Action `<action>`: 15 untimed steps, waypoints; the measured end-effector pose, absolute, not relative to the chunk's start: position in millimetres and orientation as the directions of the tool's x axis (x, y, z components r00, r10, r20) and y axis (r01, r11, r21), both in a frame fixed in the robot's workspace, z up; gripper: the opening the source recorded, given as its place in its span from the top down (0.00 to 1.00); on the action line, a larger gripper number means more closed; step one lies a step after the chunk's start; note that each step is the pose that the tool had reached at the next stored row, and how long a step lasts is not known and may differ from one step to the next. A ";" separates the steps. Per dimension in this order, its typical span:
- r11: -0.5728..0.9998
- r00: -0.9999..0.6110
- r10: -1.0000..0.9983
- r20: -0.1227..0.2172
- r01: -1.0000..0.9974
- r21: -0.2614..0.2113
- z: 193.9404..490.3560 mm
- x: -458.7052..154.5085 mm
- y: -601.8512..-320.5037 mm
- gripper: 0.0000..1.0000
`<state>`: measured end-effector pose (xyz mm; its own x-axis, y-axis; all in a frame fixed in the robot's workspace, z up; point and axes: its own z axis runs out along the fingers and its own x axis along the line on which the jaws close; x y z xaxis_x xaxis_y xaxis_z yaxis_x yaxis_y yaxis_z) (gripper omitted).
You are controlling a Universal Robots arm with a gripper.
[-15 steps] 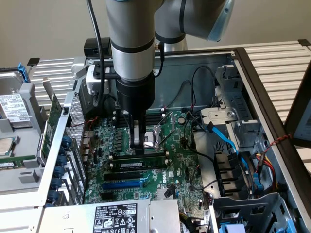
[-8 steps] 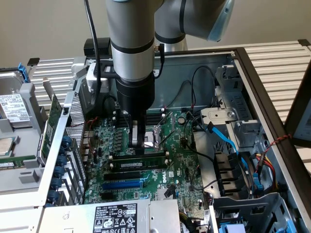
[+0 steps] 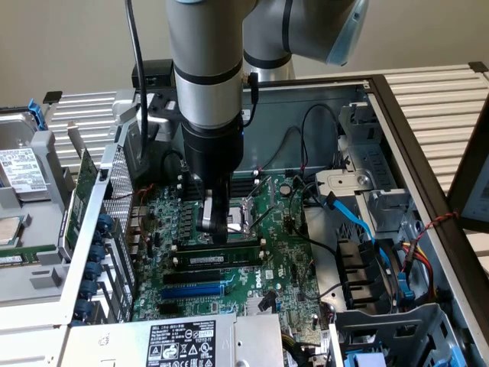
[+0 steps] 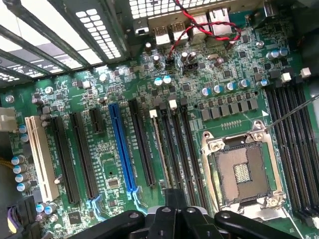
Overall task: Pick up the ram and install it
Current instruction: 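Press down the ram until it locks into place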
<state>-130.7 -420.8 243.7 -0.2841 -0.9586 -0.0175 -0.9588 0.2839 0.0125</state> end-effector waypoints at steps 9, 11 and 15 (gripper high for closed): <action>0.414 -0.414 -0.910 -0.018 -0.910 0.013 243.5 -130.7 -420.8 0.90; 0.442 -0.442 -0.897 -0.018 -0.897 0.013 243.5 -130.7 -420.8 0.90; 0.489 -0.490 -0.872 -0.018 -0.872 0.013 243.5 -130.7 -420.8 0.90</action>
